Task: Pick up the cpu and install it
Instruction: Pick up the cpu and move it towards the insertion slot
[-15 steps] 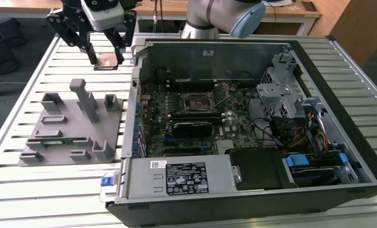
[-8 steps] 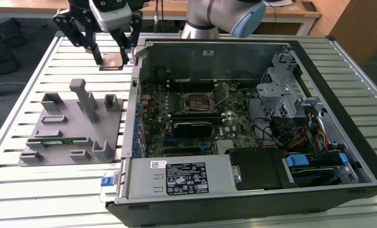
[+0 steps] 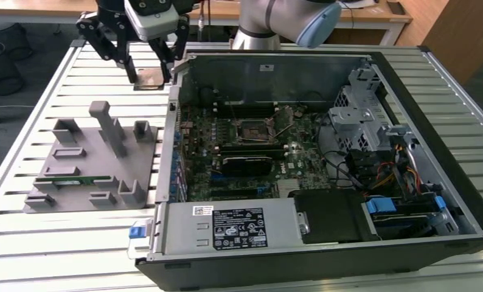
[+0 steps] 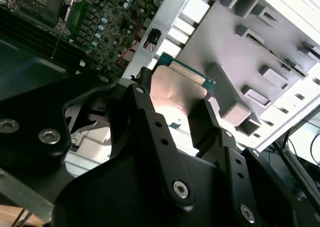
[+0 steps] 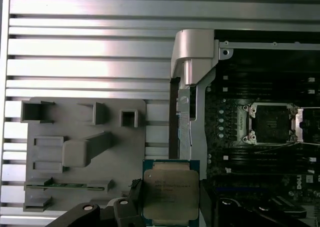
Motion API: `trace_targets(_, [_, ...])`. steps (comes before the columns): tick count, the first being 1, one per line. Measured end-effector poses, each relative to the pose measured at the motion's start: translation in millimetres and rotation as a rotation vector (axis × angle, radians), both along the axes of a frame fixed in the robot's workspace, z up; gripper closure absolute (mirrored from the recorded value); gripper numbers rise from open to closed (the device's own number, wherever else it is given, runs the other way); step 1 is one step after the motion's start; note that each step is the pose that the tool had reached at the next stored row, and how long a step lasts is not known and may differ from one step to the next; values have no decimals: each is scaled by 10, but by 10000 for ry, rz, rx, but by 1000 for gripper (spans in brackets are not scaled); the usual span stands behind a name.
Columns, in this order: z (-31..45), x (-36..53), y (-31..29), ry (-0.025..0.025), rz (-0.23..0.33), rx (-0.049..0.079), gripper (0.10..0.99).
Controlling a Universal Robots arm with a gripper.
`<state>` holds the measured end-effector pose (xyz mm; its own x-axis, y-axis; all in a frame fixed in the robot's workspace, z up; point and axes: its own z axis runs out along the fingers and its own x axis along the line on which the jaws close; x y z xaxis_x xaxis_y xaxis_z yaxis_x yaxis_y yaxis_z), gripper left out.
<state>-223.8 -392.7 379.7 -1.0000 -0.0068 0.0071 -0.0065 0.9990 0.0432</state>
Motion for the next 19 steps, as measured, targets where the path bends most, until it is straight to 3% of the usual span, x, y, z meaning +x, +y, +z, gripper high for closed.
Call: trace_targets(19, [-8, 210, 12, 0, 0, 0, 545])
